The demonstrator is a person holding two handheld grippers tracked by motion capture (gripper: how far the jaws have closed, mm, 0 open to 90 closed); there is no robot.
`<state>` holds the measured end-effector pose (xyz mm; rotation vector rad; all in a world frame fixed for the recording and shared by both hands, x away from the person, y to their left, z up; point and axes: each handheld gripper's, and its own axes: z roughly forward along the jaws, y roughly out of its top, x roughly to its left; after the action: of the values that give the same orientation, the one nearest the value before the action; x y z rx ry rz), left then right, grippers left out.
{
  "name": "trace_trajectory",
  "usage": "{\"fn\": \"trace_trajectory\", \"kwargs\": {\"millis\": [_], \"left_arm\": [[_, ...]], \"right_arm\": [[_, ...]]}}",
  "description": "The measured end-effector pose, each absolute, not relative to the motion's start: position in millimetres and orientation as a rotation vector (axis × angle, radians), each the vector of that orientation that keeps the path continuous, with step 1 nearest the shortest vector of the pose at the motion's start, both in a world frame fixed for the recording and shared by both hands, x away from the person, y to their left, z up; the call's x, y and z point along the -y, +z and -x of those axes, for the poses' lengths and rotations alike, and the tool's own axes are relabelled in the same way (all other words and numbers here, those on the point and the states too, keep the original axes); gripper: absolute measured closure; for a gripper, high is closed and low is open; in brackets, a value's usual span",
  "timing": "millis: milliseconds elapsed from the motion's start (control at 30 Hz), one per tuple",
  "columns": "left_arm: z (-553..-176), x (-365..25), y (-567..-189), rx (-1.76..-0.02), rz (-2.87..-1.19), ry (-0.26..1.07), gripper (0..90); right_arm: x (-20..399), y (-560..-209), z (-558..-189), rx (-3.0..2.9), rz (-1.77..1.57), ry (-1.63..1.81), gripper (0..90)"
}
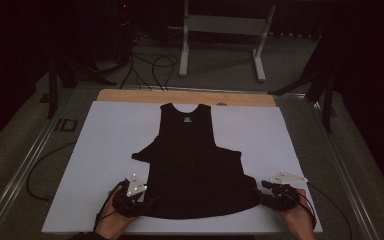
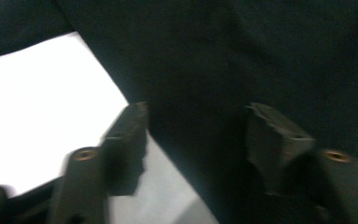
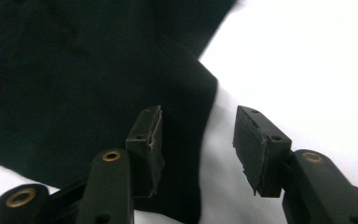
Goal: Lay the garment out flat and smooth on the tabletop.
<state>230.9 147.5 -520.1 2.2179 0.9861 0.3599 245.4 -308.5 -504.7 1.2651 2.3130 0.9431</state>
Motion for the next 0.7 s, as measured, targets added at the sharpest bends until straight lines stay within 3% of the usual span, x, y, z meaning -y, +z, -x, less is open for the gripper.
{"fn": "trace_trajectory", "kwargs": {"millis": [267,400,533,633,700], "left_arm": [[-226,-148,-519,-0.965,-2.216,0.311,83.5],[-225,-146,-517,-0.951,-2.239,0.317,87.8],[-223,-151,-515,-0.956,-2.243,0.248,88.1],[-219,-154,-513,-0.934,-2.266,0.23,88.1],[-216,-156,-512,-0.922,-2.285,0.229,88.1]], "right_arm": [[309,-514,-247,-2.365,-1.299,0.947,50.6],[300,-515,-246,-2.388,-1.245,0.926,46.6],[296,-514,-242,-2.403,-1.222,0.914,60.0],[293,-512,-240,-2.45,-1.208,0.931,85.4],[291,-511,-237,-2.488,-1.184,0.925,86.5]]}}
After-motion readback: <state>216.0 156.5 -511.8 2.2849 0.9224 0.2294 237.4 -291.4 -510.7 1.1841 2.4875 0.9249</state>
